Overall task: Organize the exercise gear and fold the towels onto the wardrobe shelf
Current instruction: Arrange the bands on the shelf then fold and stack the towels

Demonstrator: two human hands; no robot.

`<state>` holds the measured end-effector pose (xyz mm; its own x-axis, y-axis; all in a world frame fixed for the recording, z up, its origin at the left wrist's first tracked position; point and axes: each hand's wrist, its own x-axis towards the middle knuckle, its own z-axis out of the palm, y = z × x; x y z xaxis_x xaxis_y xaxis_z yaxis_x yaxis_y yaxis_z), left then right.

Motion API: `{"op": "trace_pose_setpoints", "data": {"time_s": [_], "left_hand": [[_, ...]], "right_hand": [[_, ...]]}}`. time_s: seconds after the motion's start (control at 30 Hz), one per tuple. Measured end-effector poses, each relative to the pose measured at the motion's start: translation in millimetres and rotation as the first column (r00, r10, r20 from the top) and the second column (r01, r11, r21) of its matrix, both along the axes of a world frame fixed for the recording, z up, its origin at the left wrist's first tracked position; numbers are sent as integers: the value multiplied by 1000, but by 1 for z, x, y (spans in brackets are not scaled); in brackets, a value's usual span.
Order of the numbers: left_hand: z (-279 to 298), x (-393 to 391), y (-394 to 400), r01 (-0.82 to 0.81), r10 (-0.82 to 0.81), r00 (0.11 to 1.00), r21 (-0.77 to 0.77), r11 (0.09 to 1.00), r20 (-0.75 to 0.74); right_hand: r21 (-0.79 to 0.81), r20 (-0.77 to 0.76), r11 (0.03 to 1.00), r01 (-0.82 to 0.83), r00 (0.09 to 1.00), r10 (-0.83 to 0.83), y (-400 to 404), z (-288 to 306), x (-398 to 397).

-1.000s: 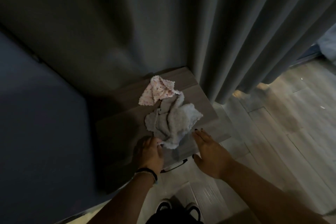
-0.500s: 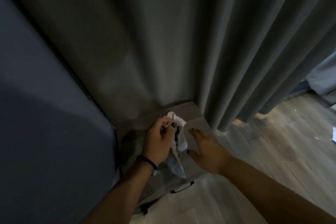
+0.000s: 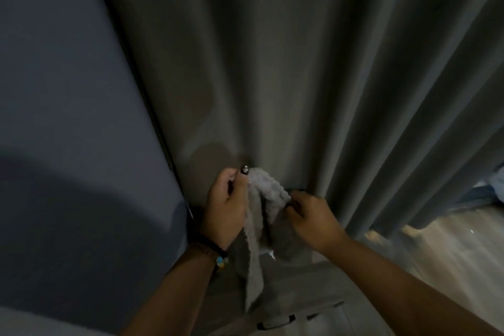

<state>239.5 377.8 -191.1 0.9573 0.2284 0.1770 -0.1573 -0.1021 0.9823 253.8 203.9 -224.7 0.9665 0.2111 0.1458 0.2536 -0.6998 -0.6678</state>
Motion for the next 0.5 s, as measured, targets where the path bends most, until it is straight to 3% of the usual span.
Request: {"op": "trace_pose_setpoints", "data": {"time_s": [0.17, 0.3, 0.5], "left_hand": [[6, 3, -10, -270, 268, 963, -29, 963, -36], [10, 3, -23, -434, 443, 891, 102, 895, -98], [9, -15, -22, -685, 653, 721, -99, 722, -231]], "right_hand": [[37, -33, 998, -57, 998, 58, -26, 11, 23], [-25, 10, 979, -202, 979, 203, -47, 24, 40], [-97, -36, 921, -378, 926, 376, -81, 28, 71]]}}
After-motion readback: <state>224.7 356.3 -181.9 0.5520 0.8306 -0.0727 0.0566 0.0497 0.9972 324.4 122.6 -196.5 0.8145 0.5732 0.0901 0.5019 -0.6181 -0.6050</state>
